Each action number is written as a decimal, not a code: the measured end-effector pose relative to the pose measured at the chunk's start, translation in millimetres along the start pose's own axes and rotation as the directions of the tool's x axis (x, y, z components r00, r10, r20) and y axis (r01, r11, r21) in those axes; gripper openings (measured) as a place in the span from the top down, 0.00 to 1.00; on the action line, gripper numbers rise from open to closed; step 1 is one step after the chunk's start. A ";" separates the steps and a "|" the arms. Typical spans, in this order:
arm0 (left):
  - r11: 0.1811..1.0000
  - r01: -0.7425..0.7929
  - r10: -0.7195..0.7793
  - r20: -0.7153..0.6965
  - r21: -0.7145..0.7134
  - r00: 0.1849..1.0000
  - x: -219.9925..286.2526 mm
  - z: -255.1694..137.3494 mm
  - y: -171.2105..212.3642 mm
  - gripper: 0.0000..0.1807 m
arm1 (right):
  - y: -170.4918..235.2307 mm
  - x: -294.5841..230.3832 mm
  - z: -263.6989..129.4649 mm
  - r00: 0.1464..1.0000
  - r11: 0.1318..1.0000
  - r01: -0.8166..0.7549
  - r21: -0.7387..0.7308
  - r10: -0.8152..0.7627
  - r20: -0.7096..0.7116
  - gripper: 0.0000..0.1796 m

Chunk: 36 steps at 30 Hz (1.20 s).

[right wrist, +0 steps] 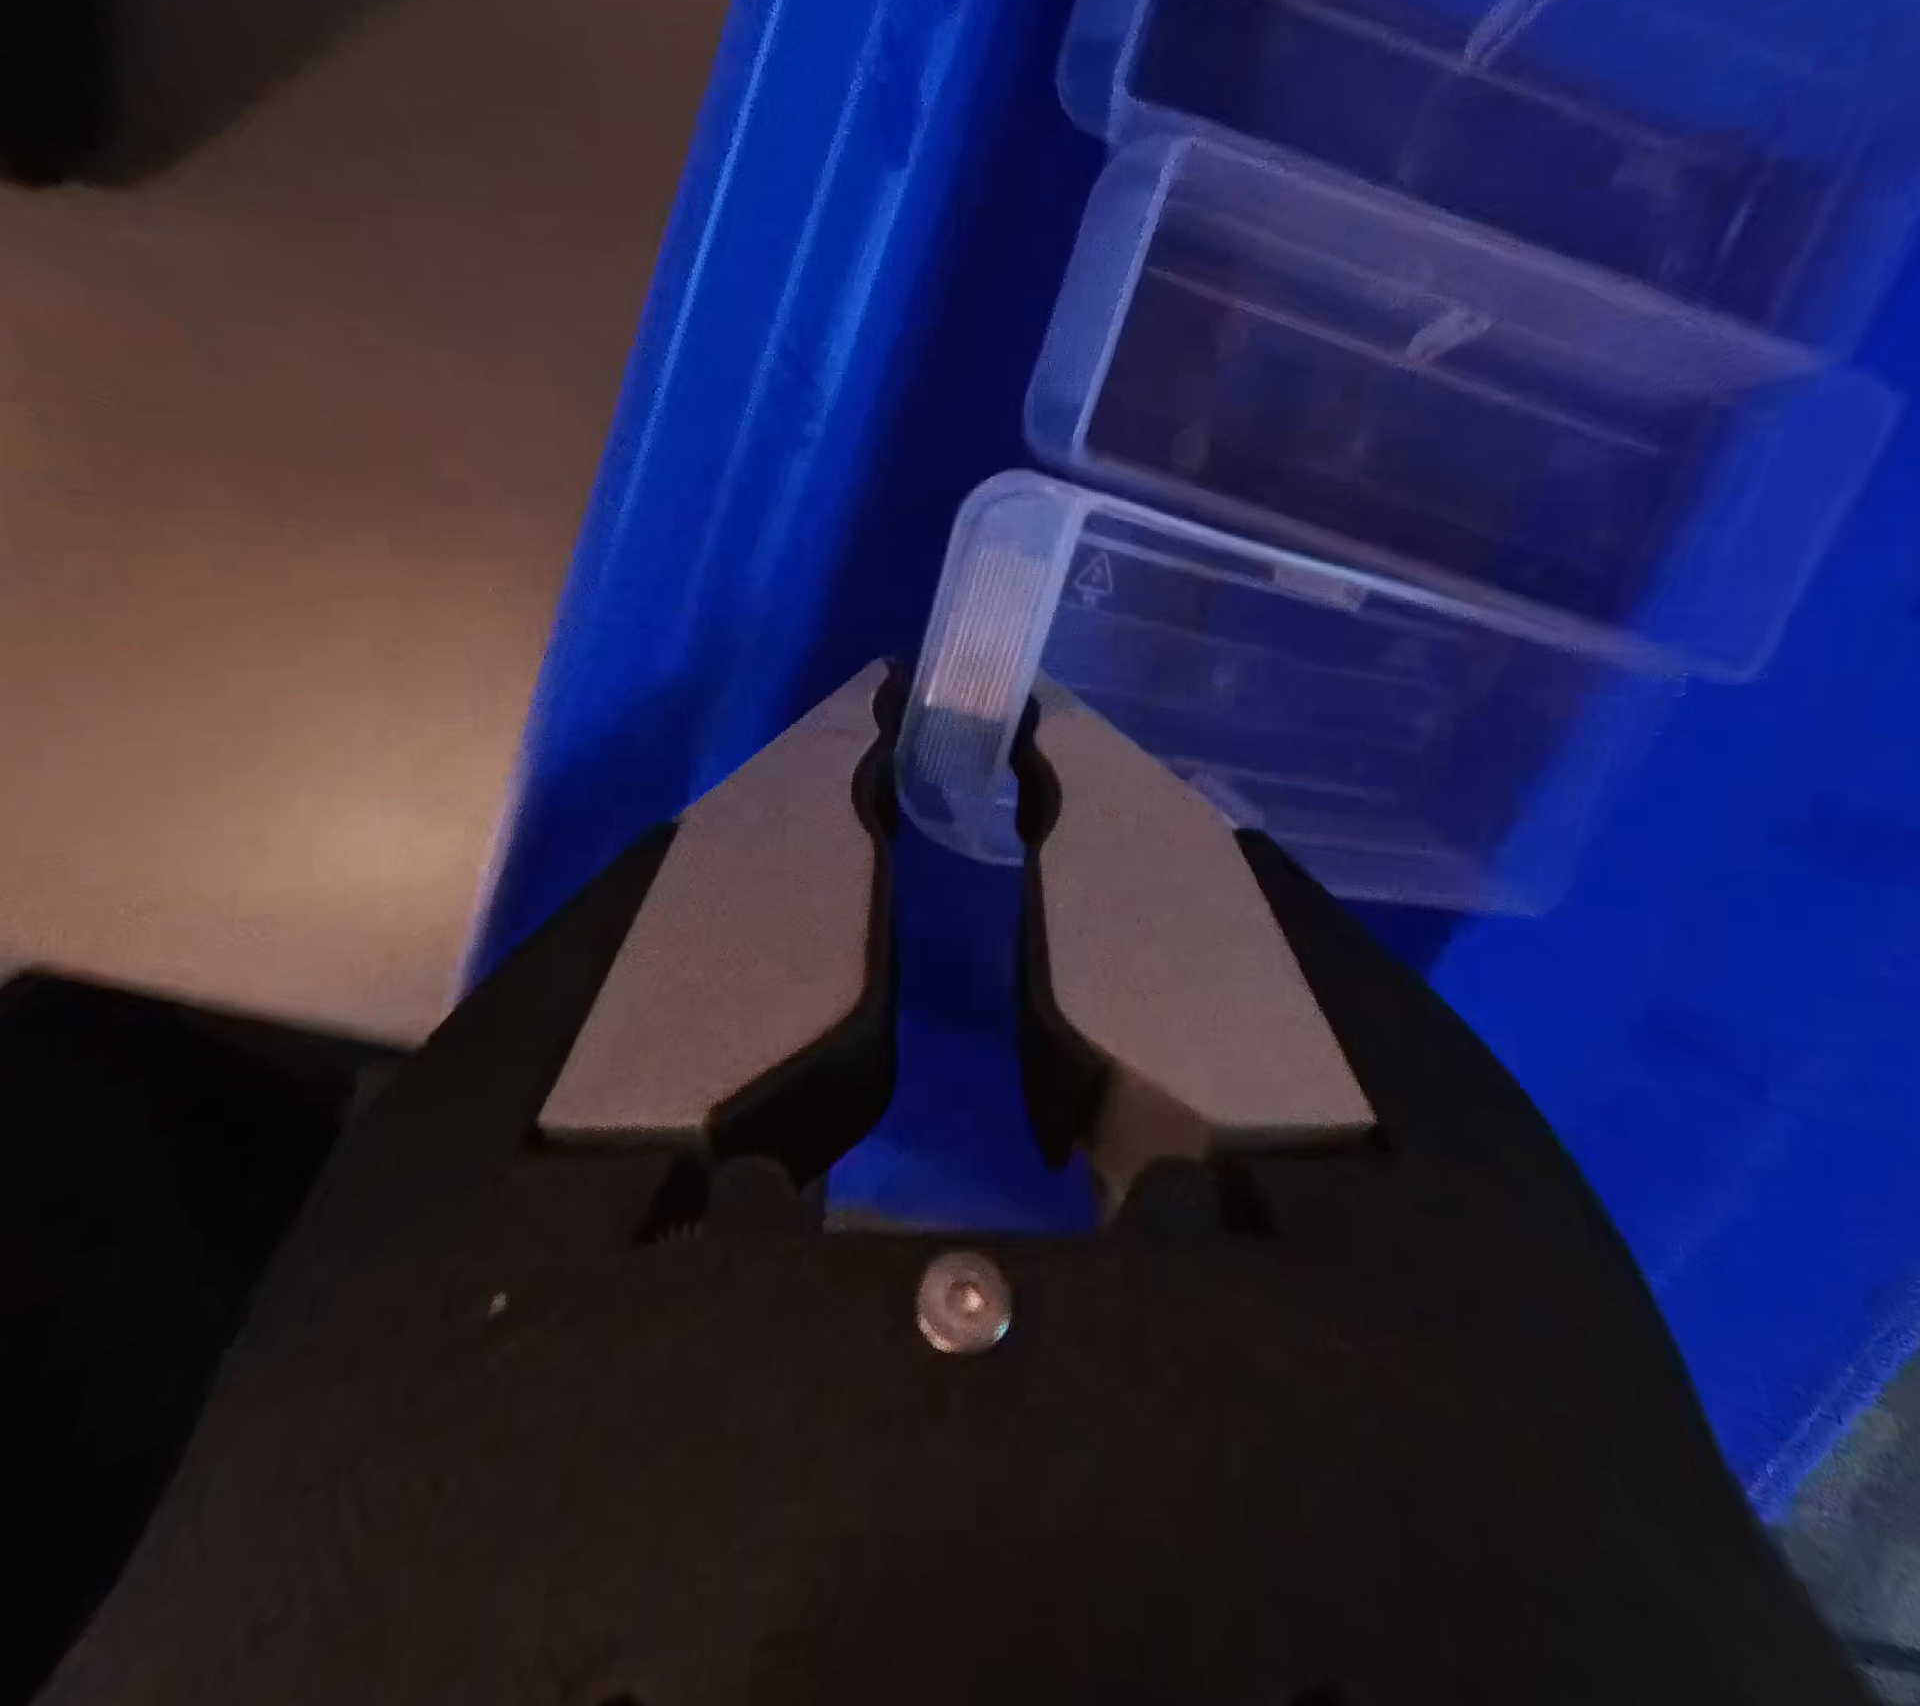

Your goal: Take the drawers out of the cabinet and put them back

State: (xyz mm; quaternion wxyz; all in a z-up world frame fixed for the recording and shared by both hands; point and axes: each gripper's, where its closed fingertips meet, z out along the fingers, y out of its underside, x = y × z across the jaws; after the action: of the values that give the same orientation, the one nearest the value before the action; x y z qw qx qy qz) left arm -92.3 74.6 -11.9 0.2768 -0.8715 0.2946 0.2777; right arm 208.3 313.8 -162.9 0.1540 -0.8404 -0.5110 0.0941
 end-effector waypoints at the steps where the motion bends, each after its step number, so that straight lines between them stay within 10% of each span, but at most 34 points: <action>1: 1.000 -0.001 0.001 0.001 -0.003 1.000 0.0 0.1 0.0 0.73 | -5.7 4.1 7.3 0.998 0.999 0.041 -0.002 -0.041 -0.037 0.91; 14: 0.999 -0.022 0.024 -0.044 0.032 0.999 1.1 -4.4 -1.4 0.75 | -43.2 -3.4 -43.0 0.983 0.961 0.141 0.237 -0.108 -0.147 0.75; 25: 0.971 0.138 -0.138 -0.014 0.195 0.990 2.9 -47.8 29.4 0.79 | -53.4 -152.2 -108.0 0.888 0.759 0.424 0.494 -0.455 -0.062 0.71; 30: 0.952 0.042 -0.127 0.267 0.304 0.955 54.1 -37.0 36.7 0.77 | -94.4 -237.1 -131.0 0.788 0.617 0.545 0.567 -0.608 -0.096 0.69; 36: 0.959 -0.261 0.130 0.653 0.106 0.746 84.7 13.0 61.8 0.80 | -147.2 -286.6 -124.6 0.751 0.588 0.596 0.548 -0.648 -0.122 0.69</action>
State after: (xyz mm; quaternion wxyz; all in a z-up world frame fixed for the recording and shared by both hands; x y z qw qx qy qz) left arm -80.8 10.9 -95.4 0.4119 -0.6577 0.2978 0.5559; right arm -6.4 102.4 6.0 0.3904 -0.5203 -0.7282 0.2161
